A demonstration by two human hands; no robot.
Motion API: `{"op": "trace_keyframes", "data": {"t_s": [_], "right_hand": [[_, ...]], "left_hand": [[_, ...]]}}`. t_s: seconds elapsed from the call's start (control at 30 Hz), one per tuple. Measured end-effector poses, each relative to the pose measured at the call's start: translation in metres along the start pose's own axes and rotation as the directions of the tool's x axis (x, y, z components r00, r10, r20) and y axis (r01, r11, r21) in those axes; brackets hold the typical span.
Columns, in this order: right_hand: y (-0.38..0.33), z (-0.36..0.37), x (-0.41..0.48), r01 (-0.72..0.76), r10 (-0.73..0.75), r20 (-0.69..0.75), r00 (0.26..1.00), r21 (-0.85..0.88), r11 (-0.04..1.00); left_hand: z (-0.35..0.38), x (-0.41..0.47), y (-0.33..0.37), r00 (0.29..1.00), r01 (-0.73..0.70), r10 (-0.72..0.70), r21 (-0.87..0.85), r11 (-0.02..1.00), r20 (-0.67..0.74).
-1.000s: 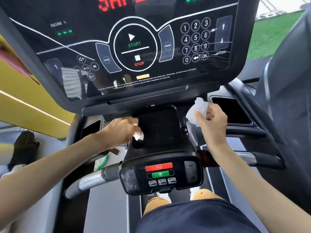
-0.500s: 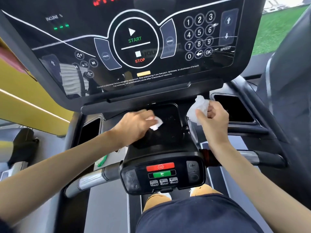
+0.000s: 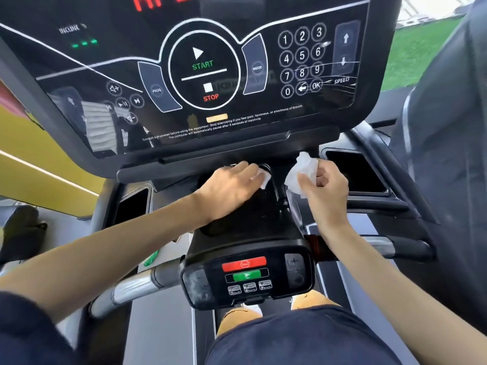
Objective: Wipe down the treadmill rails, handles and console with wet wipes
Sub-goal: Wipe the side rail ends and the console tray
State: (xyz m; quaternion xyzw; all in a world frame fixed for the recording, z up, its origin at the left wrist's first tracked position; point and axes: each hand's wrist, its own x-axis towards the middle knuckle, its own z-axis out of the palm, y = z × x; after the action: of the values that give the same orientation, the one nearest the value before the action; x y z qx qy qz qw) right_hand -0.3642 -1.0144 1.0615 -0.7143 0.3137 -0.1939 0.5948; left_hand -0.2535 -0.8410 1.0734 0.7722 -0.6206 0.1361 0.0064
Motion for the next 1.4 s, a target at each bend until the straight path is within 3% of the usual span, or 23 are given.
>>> {"op": "trace_keyframes", "data": {"t_s": [0.07,0.1,0.17,0.23,0.3,0.37,0.43,0.5,0.57,0.67,0.73,0.77,0.83,0.9,0.93,0.97,1.03,1.1,1.17,1.23,1.3,1.37,1.4], "right_hand": [[0.000,0.000,0.000,0.003,-0.003,-0.009,1.000,0.004,1.000],[0.000,0.000,-0.001,0.011,-0.011,-0.001,1.000,-0.004,1.000],[-0.002,0.000,-0.002,0.050,-0.049,0.036,0.998,-0.037,0.998],[-0.003,0.000,-0.003,0.137,-0.123,0.118,0.985,-0.115,0.984],[-0.004,0.003,-0.001,0.300,-0.222,0.272,0.936,-0.289,0.909],[-0.007,0.014,-0.001,0.534,-0.334,0.453,0.827,-0.442,0.721],[-0.011,0.028,0.000,0.745,-0.444,0.600,0.666,-0.500,0.442],[-0.015,0.045,0.005,0.839,-0.475,0.702,0.531,-0.513,0.181],[-0.019,0.059,0.010,0.859,-0.370,0.803,0.468,-0.511,-0.022],[-0.018,0.069,0.009,0.842,-0.161,0.872,0.461,-0.488,-0.232],[-0.017,0.068,0.007,0.846,-0.133,0.881,0.453,-0.473,-0.246],[-0.018,0.065,0.007,0.868,-0.140,0.891,0.432,-0.453,-0.204],[-0.025,0.054,0.011,0.905,-0.034,0.905,0.425,-0.423,0.054],[-0.034,0.042,0.021,0.815,0.092,0.882,0.463,-0.464,0.347],[-0.034,0.038,0.024,0.771,0.078,0.872,0.484,-0.467,0.433],[-0.036,0.037,0.024,0.751,0.039,0.852,0.522,-0.480,0.454],[-0.034,0.044,0.021,0.810,-0.137,0.822,0.553,-0.492,0.319],[-0.031,0.058,0.014,0.878,-0.197,0.861,0.469,-0.430,0.209],[-0.027,0.074,0.010,0.921,-0.143,0.912,0.385,-0.371,0.114],[-0.025,0.080,0.005,0.928,-0.047,0.937,0.345,-0.333,0.168],[-0.029,0.071,0.004,0.944,0.032,0.969,0.243,-0.244,0.220],[-0.043,0.053,0.010,0.973,0.081,0.980,0.184,-0.193,0.126],[-0.050,0.045,0.016,0.978,0.099,0.976,0.195,-0.200,0.051]], "left_hand": [[0.002,-0.009,0.002,0.995,-0.057,0.043,0.156,0.986,0.095],[0.004,-0.009,0.004,0.990,-0.010,-0.012,0.156,0.988,0.141],[0.011,-0.004,0.002,0.981,0.119,-0.111,-0.042,0.992,0.161],[0.015,-0.005,0.000,0.984,0.083,-0.025,-0.333,0.939,0.176],[0.005,-0.023,-0.002,0.979,0.018,0.065,-0.402,0.916,0.193],[-0.007,-0.050,-0.010,0.983,0.080,-0.009,-0.380,0.922,0.184],[-0.012,-0.075,-0.021,0.977,0.206,-0.167,-0.384,0.900,0.131],[-0.013,-0.094,-0.026,0.962,0.274,-0.250,-0.377,0.885,0.113],[-0.013,-0.102,-0.023,0.963,0.269,-0.243,-0.368,0.890,0.116],[-0.015,-0.103,-0.013,0.972,0.232,-0.209,-0.323,0.917,0.104],[-0.016,-0.100,-0.008,0.975,0.222,-0.209,-0.329,0.918,0.075],[-0.017,-0.100,-0.008,0.975,0.220,-0.211,-0.335,0.916,0.062],[-0.018,-0.104,-0.008,0.976,0.216,-0.213,-0.364,0.906,0.049],[-0.020,-0.110,-0.010,0.973,0.223,-0.225,-0.401,0.888,0.044],[-0.022,-0.112,-0.011,0.968,0.240,-0.246,-0.416,0.877,0.040],[-0.022,-0.113,-0.013,0.961,0.262,-0.277,-0.422,0.868,0.025],[-0.021,-0.115,-0.016,0.933,0.324,-0.359,-0.410,0.852,-0.009],[-0.019,-0.115,-0.017,0.908,0.378,-0.419,-0.394,0.838,-0.018],[-0.018,-0.115,-0.017,0.903,0.391,-0.429,-0.368,0.844,-0.025],[-0.016,-0.116,-0.016,0.908,0.383,-0.417,-0.343,0.858,-0.028],[-0.012,-0.117,-0.014,0.913,0.373,-0.407,-0.341,0.863,-0.032],[-0.010,-0.116,-0.013,0.916,0.364,-0.401,-0.362,0.858,-0.030],[-0.008,-0.116,-0.012,0.914,0.364,-0.404,-0.367,0.856,-0.034]]}}
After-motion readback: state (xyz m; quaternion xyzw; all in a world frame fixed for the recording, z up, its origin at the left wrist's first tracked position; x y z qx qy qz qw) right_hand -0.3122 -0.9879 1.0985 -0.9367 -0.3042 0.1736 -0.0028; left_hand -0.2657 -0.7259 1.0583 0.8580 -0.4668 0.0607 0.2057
